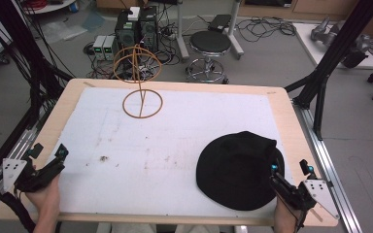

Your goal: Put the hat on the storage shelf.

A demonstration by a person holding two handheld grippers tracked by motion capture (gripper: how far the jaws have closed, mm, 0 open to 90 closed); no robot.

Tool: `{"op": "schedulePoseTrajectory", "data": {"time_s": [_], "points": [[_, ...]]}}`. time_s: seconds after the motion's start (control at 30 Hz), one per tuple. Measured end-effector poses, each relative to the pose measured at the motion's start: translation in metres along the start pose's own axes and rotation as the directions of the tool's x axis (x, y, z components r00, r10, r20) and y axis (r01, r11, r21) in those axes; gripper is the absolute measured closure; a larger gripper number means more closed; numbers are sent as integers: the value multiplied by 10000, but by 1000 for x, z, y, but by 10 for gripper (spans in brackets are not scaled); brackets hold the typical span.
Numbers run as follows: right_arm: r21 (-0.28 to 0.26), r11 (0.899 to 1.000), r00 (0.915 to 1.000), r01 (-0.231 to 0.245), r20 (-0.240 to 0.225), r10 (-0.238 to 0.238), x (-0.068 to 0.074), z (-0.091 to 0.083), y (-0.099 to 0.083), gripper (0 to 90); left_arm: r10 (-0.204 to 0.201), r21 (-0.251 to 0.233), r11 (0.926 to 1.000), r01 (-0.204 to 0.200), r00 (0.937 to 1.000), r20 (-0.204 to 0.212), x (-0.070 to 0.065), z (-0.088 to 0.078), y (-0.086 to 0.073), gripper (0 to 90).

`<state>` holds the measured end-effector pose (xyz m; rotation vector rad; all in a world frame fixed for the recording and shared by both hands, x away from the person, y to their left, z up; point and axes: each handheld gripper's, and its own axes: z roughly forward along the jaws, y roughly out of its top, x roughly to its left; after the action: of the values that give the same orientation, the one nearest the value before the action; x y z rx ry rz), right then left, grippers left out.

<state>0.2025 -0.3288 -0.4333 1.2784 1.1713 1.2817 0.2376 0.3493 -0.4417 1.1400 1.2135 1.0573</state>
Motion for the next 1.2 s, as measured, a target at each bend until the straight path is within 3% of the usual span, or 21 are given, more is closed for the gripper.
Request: {"op": "schedulePoseTrajectory", "data": {"time_s": [0.27,0.47,0.7,0.9,1.2], "points": [[-231,9997,9999,-58,90,60,-2,-3,2,118,207,-105,9997,-208,9998,-30,-3,-1,2,207],[-400,9992,9999,35,-132,-40,0,-5,5,118,541,-144,9984,-540,9985,91,-8,-1,3,207],[-461,9984,9953,314,-906,-355,9,-10,14,117,633,-139,9979,-631,9979,130,-9,0,2,207],[-108,9992,9873,374,-1540,-386,13,-7,15,117,492,-118,9987,-491,9987,153,-9,0,2,207],[279,9986,9797,440,-1971,-377,15,-2,15,117,454,-82,9989,-453,9989,151,-8,1,1,207]]}}
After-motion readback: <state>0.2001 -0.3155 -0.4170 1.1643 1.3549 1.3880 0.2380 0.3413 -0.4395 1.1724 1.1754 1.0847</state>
